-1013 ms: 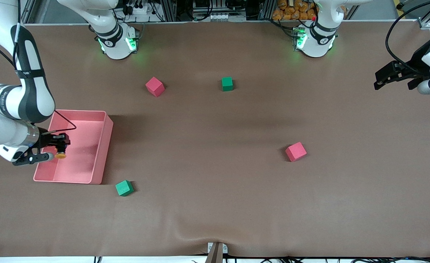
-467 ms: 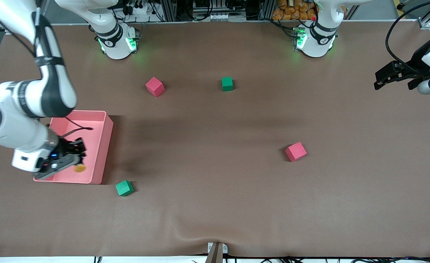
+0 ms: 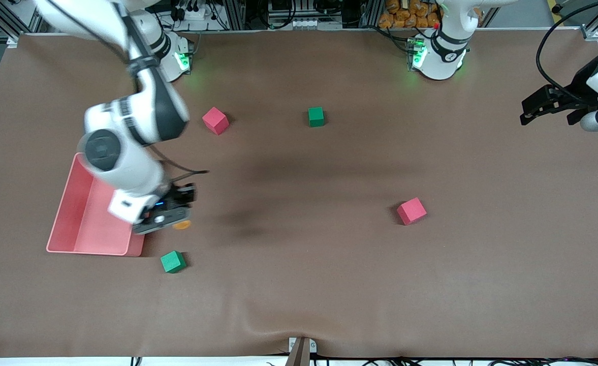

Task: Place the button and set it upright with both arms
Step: 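Lift the button out of the tray with the right gripper, then carry the button to mid-table and set it upright with the right gripper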

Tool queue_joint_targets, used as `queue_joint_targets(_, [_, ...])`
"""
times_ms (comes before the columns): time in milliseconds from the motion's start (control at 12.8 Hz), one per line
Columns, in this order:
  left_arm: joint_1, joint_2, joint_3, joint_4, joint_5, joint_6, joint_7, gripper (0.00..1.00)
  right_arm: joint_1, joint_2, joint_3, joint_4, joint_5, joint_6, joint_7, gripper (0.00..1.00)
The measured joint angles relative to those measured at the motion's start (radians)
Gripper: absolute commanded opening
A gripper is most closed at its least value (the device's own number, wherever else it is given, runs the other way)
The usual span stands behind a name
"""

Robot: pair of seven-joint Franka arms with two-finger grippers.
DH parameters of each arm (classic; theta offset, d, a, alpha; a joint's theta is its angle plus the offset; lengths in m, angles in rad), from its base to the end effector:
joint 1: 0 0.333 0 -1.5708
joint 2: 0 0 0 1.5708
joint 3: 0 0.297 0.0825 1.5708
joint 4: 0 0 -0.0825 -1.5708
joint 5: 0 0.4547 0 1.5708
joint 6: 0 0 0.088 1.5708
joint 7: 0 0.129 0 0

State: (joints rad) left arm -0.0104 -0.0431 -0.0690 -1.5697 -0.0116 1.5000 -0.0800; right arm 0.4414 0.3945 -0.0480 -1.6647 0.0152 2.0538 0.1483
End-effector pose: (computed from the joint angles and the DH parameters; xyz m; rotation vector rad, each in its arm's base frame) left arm 0.6027 -0.0503 0.6044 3.1348 0.0001 -0.0428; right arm 0.6618 0.2782 0.3058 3.1126 0.3779 -0.0053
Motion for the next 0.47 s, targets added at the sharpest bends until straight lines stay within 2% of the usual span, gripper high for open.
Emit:
queue_joint_targets(234, [0.0, 0.0, 0.0, 0.0, 0.0, 0.0, 0.0, 1.0, 0.176, 0.072, 0.001, 0.036, -0.001, 0.037, 0.297, 0.0])
queue_joint_targets(467, [0.0, 0.0, 0.0, 0.0, 0.0, 0.0, 0.0, 1.0, 0.3, 0.151, 0.0, 0.113, -0.001, 0.041, 0.516, 0.0])
